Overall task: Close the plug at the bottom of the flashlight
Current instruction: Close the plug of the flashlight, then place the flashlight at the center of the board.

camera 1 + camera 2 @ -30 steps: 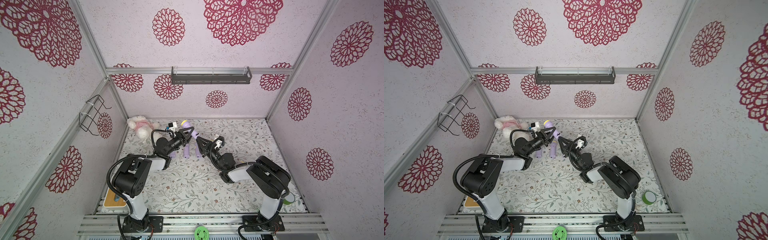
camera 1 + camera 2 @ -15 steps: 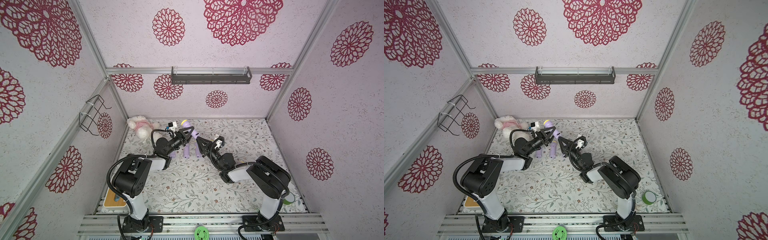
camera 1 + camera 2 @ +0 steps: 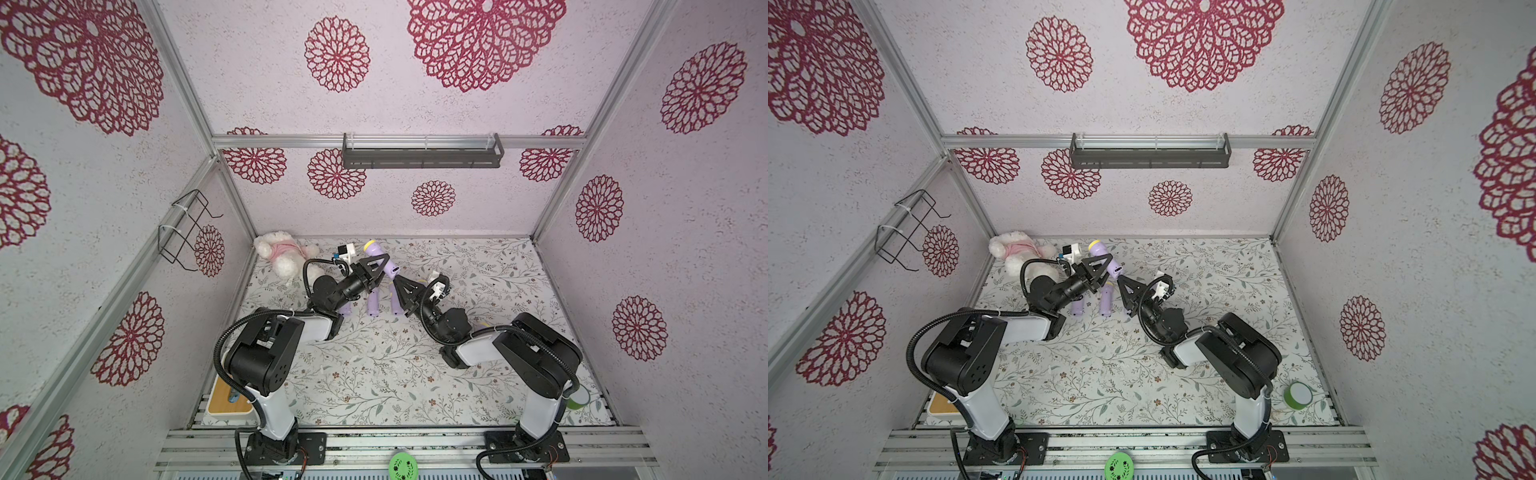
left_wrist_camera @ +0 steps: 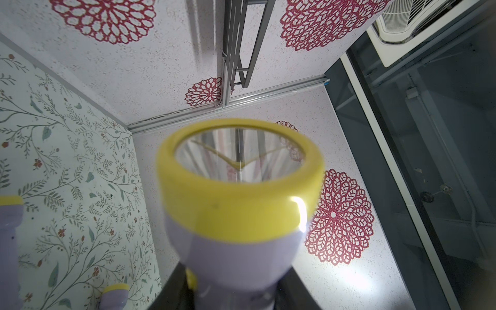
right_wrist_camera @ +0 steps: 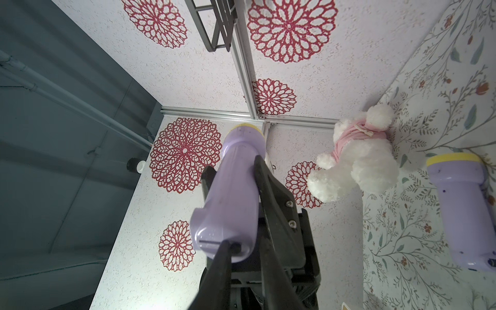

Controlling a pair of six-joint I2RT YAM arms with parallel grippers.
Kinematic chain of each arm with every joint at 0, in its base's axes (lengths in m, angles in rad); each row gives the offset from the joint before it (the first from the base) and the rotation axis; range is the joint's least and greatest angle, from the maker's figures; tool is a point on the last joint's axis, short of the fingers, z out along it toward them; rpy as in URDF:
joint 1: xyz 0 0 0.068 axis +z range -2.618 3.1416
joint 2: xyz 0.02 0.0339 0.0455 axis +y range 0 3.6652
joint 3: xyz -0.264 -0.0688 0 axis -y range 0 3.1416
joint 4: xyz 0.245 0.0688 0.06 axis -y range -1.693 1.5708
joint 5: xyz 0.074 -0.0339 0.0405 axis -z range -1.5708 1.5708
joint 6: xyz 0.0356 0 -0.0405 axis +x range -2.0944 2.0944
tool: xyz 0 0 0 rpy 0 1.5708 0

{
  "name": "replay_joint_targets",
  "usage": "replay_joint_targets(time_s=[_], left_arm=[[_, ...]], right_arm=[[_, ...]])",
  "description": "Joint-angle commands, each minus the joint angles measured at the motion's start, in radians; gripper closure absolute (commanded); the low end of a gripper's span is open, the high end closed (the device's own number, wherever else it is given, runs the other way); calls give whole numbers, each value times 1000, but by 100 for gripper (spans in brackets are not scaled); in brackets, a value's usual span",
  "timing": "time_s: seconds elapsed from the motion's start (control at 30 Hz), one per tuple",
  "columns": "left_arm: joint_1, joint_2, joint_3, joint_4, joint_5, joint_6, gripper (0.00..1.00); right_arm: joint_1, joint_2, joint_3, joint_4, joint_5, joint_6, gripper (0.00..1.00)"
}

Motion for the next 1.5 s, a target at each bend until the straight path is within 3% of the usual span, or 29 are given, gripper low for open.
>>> replay_joint_targets(time_s=[0.0, 0.27, 0.57, 0.87, 1.03, 1.23, 1.37, 1.47], left_arm=[[-36, -53, 6, 102, 66, -10, 100], [-25, -71, -1, 54, 55, 8, 100], [-24, -147, 5, -210, 51, 121, 100], [-6, -196, 9, -348, 31, 179, 100], [-5, -248, 60, -591, 37, 313, 100], [-20, -283, 145, -916, -14, 480, 100], [-64, -290, 226, -1172, -111, 614, 100], [-112, -277, 317, -1379, -215, 700, 100]], right_arm=[[3, -27, -12, -59, 23, -27, 78], [5, -127, -35, -147, 33, -109, 71], [8, -258, -50, -273, 26, -212, 59], [11, -367, -121, -310, 23, -278, 48], [11, -571, -135, -596, 74, -475, 35], [11, -831, -157, -939, 187, -675, 12], [10, -990, -168, -1160, 255, -774, 1], [8, -1116, -166, -1349, 333, -826, 1]])
